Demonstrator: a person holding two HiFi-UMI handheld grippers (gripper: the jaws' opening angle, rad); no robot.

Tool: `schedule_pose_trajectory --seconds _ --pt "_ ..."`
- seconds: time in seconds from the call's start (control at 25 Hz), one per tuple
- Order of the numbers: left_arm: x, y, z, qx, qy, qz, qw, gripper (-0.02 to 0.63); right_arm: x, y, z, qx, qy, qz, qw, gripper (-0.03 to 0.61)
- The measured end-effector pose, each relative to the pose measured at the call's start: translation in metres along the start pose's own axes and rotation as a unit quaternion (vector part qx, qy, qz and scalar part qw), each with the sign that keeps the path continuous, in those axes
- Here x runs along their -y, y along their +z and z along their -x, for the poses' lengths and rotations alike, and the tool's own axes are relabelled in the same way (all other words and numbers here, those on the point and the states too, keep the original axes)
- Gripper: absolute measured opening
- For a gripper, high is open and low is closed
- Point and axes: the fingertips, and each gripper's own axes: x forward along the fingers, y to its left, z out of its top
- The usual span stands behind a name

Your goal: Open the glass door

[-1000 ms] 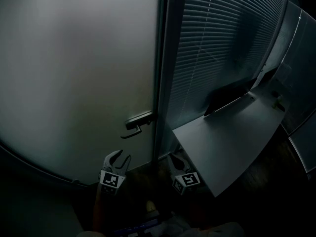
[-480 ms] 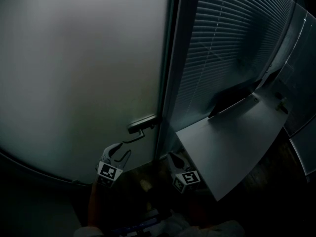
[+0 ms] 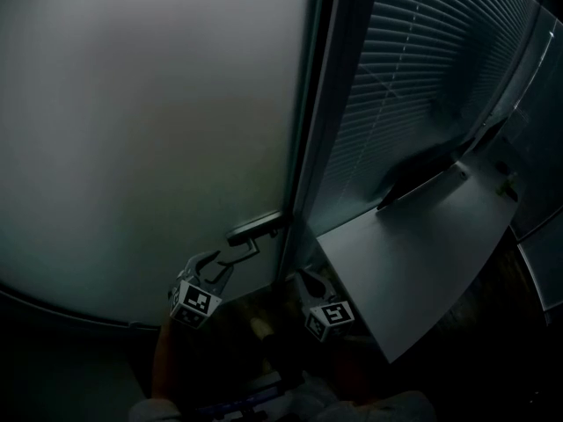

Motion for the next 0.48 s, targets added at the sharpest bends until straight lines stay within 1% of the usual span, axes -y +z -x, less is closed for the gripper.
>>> schedule_pose_trajectory --seconds 0.08,0.24,0.32,0.4,0.48 --pt "0.0 -0.003 -0.004 0.002 -0.014 0.006 0.9999 0.162 0.002 -0.004 -0.003 -0.005 -0.002 -0.004 1.0 0.002" --pt "0.005 0.004 -0.003 0.013 -0.051 0.04 0.9978 0.138 0.008 -0.006 -0.008 -0.012 -0.004 -0.008 1.0 0.002" --pt "0.007 0.007 -0.001 0.017 -0.065 0.052 0.9964 0.107 0.011 -0.005 -0.008 -0.016 -0.005 -0.01 1.0 0.002" --pt "0.008 0.007 0.0 0.019 -0.073 0.058 0.9954 0.103 0.013 -0.005 -0.01 -0.019 -0.007 -0.011 1.0 0.002" --pt "0.008 0.008 0.001 0.018 -0.078 0.055 0.9953 0.095 0.013 -0.005 -0.011 -0.025 -0.008 -0.015 1.0 0.002"
